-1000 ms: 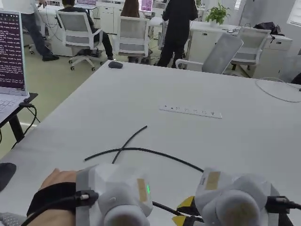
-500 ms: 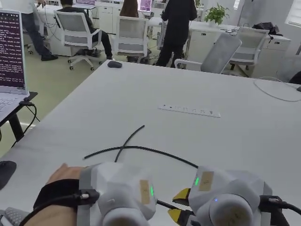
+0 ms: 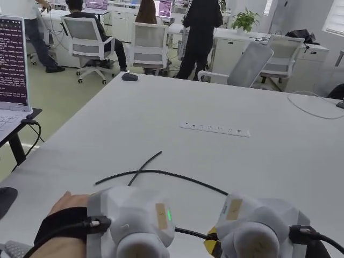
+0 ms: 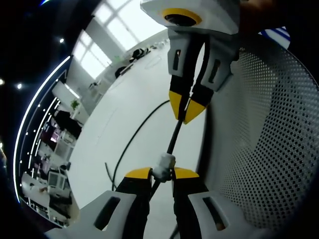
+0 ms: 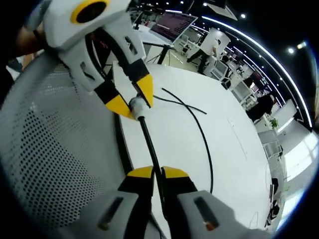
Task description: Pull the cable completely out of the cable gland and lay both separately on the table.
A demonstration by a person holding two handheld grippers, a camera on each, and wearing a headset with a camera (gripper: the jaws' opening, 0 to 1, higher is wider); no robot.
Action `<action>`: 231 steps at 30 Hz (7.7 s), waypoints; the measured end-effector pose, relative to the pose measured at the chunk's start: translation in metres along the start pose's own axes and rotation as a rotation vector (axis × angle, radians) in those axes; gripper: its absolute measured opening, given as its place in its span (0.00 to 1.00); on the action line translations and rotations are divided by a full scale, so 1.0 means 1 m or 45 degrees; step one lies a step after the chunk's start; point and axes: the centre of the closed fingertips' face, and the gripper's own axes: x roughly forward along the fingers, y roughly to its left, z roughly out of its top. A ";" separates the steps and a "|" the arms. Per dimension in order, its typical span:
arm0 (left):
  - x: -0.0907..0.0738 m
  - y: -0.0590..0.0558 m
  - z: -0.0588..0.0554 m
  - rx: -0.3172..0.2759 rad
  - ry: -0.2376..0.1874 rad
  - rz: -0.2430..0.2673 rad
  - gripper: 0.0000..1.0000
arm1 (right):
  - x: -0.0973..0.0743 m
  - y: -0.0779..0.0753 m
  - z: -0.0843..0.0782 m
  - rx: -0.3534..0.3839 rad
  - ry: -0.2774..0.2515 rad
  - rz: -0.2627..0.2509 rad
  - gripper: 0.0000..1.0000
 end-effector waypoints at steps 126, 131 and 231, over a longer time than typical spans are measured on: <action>0.000 -0.003 0.007 0.086 -0.029 -0.005 0.17 | 0.003 0.024 0.024 -0.132 -0.113 0.109 0.03; -0.001 0.000 0.005 0.065 -0.021 0.014 0.17 | 0.006 0.015 0.008 -0.095 -0.009 0.060 0.03; 0.000 0.000 0.000 0.047 0.010 0.006 0.17 | 0.007 0.014 -0.010 -0.069 0.115 0.068 0.06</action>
